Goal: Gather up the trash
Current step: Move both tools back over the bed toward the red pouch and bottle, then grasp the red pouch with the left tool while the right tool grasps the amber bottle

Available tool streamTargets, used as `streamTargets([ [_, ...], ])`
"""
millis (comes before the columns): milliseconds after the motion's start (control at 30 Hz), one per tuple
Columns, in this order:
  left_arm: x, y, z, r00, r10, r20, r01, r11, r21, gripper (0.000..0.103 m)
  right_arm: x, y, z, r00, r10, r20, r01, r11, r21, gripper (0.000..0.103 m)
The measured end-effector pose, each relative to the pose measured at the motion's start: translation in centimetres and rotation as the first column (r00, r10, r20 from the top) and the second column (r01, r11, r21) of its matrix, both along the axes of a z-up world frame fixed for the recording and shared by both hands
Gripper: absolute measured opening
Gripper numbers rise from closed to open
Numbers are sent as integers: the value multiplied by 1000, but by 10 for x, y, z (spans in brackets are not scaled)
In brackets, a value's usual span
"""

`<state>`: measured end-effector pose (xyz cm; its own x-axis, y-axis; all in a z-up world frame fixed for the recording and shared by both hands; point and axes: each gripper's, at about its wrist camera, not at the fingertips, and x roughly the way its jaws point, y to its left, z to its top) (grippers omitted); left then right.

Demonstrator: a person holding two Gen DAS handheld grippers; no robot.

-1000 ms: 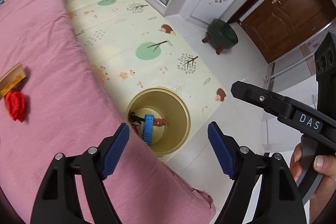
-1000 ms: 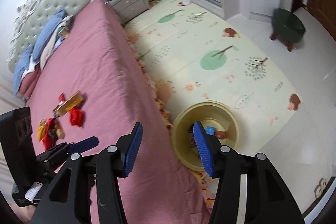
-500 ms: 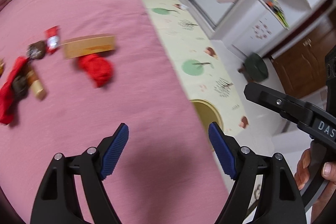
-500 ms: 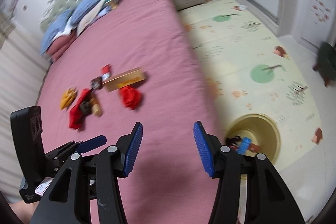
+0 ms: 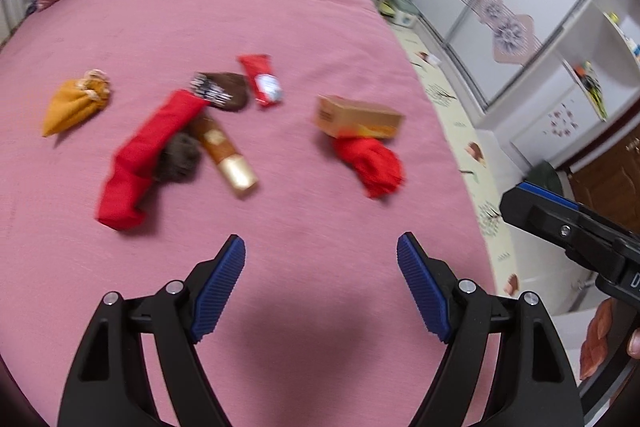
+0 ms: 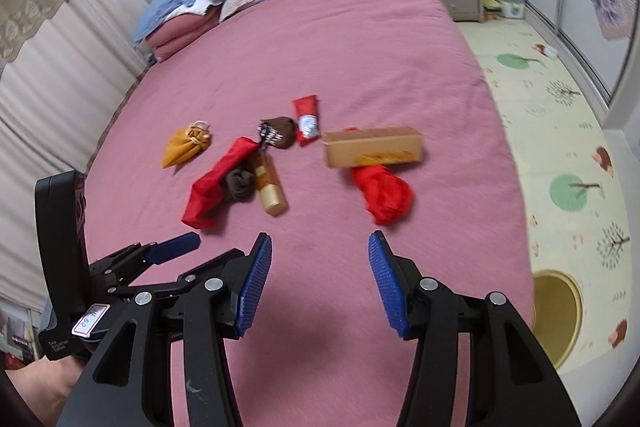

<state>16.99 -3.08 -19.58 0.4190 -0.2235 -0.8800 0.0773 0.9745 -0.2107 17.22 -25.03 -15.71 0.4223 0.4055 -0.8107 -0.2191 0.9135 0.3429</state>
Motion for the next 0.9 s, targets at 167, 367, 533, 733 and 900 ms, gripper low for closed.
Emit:
streamTargets([
  [167, 17, 44, -9, 999, 36, 20, -37, 999, 32, 78, 20, 44, -16, 999, 50, 8, -50, 999, -17, 50],
  [367, 34, 91, -33, 996, 86, 7, -86, 995, 47, 78, 40, 87, -39, 996, 94, 10, -94, 996, -11, 50],
  [533, 48, 117, -53, 995, 101, 6, -101, 993, 68, 79, 54, 118, -60, 991, 135, 8, -134, 990, -30, 50],
  [733, 65, 139, -83, 996, 92, -7, -91, 991, 102, 80, 73, 141, -93, 988, 156, -5, -156, 986, -56, 50],
  [900, 76, 147, -111, 999, 46, -24, -42, 990, 134, 80, 87, 152, -119, 987, 163, -14, -164, 983, -84, 50],
])
